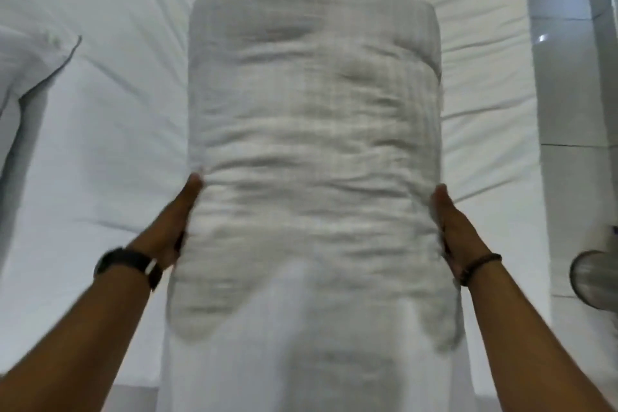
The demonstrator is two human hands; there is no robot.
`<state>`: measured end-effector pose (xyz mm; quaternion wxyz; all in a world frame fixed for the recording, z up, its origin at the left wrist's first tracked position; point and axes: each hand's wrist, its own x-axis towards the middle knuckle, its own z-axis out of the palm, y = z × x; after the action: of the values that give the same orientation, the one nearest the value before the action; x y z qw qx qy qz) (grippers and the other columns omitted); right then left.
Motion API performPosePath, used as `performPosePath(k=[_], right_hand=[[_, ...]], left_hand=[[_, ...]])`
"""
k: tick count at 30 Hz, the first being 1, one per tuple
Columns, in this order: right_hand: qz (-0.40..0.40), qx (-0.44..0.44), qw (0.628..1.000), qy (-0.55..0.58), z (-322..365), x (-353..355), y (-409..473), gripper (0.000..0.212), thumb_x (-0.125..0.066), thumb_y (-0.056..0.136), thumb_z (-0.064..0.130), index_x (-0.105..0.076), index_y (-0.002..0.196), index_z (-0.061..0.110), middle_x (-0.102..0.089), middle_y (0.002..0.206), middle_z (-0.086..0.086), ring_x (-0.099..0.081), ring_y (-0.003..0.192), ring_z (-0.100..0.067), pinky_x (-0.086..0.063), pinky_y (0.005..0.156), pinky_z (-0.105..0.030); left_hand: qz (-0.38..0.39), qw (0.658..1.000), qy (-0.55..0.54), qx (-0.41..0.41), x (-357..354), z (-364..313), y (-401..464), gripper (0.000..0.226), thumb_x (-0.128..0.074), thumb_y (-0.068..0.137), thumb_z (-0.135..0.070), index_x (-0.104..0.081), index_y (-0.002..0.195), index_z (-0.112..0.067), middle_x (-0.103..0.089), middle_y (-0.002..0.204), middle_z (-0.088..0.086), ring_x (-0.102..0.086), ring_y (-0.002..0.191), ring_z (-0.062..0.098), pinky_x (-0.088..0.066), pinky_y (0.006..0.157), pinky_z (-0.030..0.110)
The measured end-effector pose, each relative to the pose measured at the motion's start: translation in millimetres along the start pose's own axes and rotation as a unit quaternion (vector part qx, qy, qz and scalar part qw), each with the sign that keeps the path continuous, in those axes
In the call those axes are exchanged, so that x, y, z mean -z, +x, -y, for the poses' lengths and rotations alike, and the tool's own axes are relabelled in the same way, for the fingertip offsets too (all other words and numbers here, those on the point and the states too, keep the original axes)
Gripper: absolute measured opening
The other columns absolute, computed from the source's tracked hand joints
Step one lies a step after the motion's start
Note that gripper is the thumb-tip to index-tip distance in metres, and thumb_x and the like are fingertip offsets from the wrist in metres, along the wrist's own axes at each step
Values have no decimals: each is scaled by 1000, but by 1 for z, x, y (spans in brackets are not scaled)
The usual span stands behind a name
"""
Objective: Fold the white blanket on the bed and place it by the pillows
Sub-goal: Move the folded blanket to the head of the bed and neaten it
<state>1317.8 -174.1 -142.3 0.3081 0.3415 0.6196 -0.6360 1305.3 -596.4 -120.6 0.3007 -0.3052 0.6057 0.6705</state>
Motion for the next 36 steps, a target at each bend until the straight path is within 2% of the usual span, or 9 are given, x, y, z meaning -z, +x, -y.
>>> performPosePath(k=[5,7,9,12,15,18,21,27,36], right_hand=[[51,-5,998,45,-5,7,3,94,-77,51,75,-62,127,22,-70,119,-6,-67,110,-25,-51,97,-50],[96,-13,990,100,-5,-6,-1,75,-76,64,63,-64,124,21,-70,119,-9,-67,109,-27,-54,92,-47],[132,-19,977,167,-7,-19,-3,52,-71,75,47,-70,118,19,-71,116,-9,-68,107,-26,-57,87,-41],[148,10,968,201,-6,-35,-10,51,-88,48,40,-78,92,16,-75,92,-6,-72,84,-20,-58,72,-29],[110,45,971,206,2,-39,-25,42,-85,37,25,-68,74,14,-67,72,-1,-66,66,-15,-55,62,-22],[57,104,966,232,15,-41,-60,28,-69,49,22,-51,70,17,-55,70,-1,-57,66,-15,-50,64,-23],[58,154,946,280,25,-47,-108,14,-67,52,14,-56,60,18,-55,72,-1,-56,70,-17,-48,71,-26],[98,181,925,318,24,-85,-218,65,-88,32,25,-52,85,16,-53,82,-6,-56,79,-22,-52,72,-29],[176,269,903,284,-9,-161,-377,31,-80,36,27,-72,63,15,-66,64,2,-66,60,-15,-54,58,-20]], left_hand=[[-52,997,40,-35,10,38,-19,91,-70,55,-83,-63,126,-28,-70,121,-2,-65,115,21,-51,97,42],[-31,999,9,-23,11,43,-24,90,-74,48,-82,-67,122,-30,-69,123,-1,-64,116,22,-50,98,43],[51,994,-85,50,3,43,-34,88,-82,36,-76,-76,109,-27,-73,115,6,-70,104,25,-59,84,43],[79,988,-123,57,-11,36,-40,79,-91,25,-61,-81,90,-18,-77,94,11,-74,79,26,-61,63,37],[32,991,-126,-21,-20,25,-51,29,-82,60,-48,-78,62,-19,-73,64,3,-69,55,16,-55,50,22],[53,986,-127,-90,-16,9,-73,65,-36,97,-19,-65,39,-18,-61,45,-4,-59,40,10,-47,42,14],[36,979,-127,-158,-5,-20,-110,73,-27,99,-8,-59,33,-18,-55,40,-8,-54,35,4,-43,39,11],[51,974,-130,-181,26,-50,-203,75,-25,100,-15,-66,36,-18,-60,41,-5,-56,35,7,-43,37,12],[-21,959,-129,-251,90,-13,-366,80,-28,101,-13,-59,27,-18,-53,34,-5,-51,29,4,-38,32,10]])
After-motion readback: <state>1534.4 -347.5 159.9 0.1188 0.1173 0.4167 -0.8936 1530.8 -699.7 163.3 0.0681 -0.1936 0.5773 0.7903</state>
